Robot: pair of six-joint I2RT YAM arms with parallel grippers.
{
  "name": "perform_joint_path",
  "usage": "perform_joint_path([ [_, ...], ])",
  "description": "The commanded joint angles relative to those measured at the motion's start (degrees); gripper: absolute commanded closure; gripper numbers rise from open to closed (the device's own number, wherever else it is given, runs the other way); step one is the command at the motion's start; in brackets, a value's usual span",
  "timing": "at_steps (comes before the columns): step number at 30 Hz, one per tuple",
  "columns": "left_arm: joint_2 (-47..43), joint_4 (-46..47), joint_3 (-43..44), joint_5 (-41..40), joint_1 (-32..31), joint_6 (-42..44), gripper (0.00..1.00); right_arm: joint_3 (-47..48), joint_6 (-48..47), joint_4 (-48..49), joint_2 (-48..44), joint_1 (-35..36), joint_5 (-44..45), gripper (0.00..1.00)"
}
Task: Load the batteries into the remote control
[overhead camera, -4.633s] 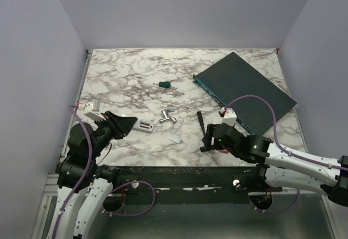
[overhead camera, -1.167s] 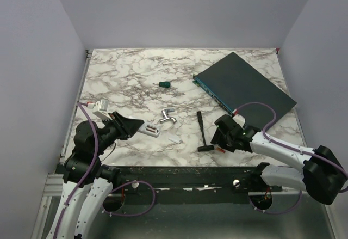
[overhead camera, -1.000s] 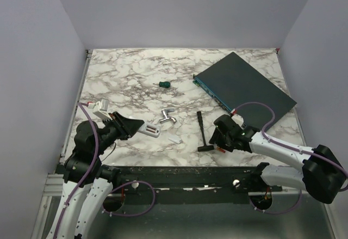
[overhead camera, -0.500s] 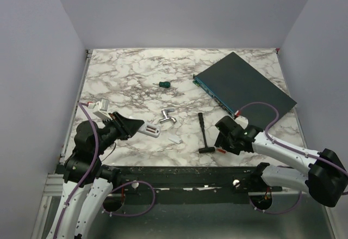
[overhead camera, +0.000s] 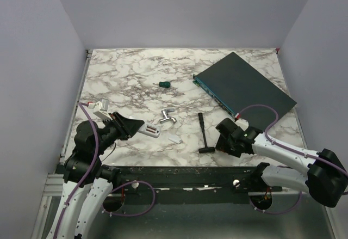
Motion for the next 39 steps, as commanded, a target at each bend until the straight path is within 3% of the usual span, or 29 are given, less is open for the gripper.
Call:
perform_joint_path([
  [1,-0.3,0.8,0.1,1.8,0.3,0.1,1.0,-0.6,0.9,1.6,-0.2,0.3,0.9,0.34],
  [21,0.3,1.0,-0.1,1.3,0.3,0.9,1.0,0.4,0.8,3.9,5.4,0.3,0.7,0.35],
  [39,0.5,1.7,-1.0,1.3,0.3,1.7,1.0,0.0,1.3,1.1,6.8,0.3,1.0,0.46],
])
